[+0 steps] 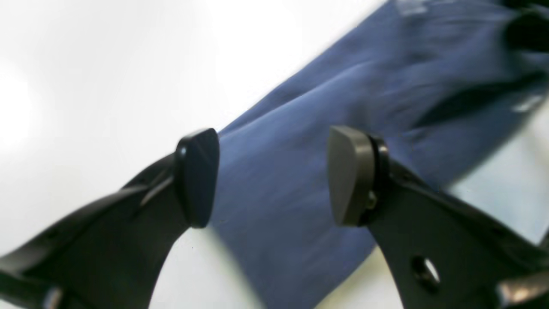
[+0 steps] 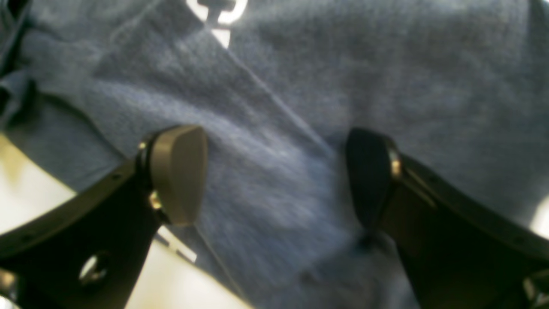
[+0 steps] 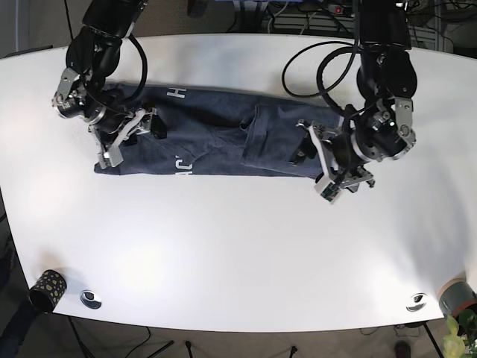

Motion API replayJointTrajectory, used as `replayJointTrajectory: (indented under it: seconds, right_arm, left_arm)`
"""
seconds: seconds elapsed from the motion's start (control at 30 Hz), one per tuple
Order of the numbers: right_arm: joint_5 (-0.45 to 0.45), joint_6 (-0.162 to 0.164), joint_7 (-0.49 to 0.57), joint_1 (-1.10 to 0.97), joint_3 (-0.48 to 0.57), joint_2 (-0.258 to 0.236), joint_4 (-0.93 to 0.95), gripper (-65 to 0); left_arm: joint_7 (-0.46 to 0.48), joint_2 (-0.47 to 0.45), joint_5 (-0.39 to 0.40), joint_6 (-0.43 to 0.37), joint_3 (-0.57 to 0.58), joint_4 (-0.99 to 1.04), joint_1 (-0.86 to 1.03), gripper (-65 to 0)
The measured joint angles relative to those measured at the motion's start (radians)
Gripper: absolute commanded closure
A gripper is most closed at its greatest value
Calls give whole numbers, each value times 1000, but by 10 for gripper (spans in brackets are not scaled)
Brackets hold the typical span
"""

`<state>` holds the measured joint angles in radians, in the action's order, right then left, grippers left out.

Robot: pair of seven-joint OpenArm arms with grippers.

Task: Fold the T-shirt properly
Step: 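Grasp both ends of the folded blue strip with both grippers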

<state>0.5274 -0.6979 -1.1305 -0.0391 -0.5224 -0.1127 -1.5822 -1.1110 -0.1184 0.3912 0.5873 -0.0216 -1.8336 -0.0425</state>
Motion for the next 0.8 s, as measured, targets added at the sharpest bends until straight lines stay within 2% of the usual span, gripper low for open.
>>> replayJointTrajectory:
  seconds: [0.17, 0.3, 0.37, 0.57, 0.63, 0.73, 0.8]
  right_arm:
    - [83, 3, -97, 59, -109, -15, -35, -488]
    - [101, 2, -165, 100, -232, -14, -36, -488]
    - [98, 2, -179, 104, -269, -42, -27, -488]
    - [112, 6, -179, 124, -338, -129, 107, -491]
    - [145, 6, -178, 132, -362, -146, 176, -491]
    - [206, 5, -177, 132, -368, -181, 308, -491]
    - [241, 7, -179, 128, -369, -190, 354, -491]
  left_arm:
    - [36, -61, 7, 0, -47, 2, 68, -371]
    - [148, -109, -4, -1, -58, 8, 119, -371]
    - [187, -113, 2, 0, -57, 29, 130, -371]
    - [185, -100, 6, 3, -48, 223, 77, -371]
    - [195, -105, 4, 3, -50, 272, 54, -371]
    - [259, -107, -1, -2, -55, 299, 42, -371]
    - [259, -104, 9, -1, -52, 291, 44, -371]
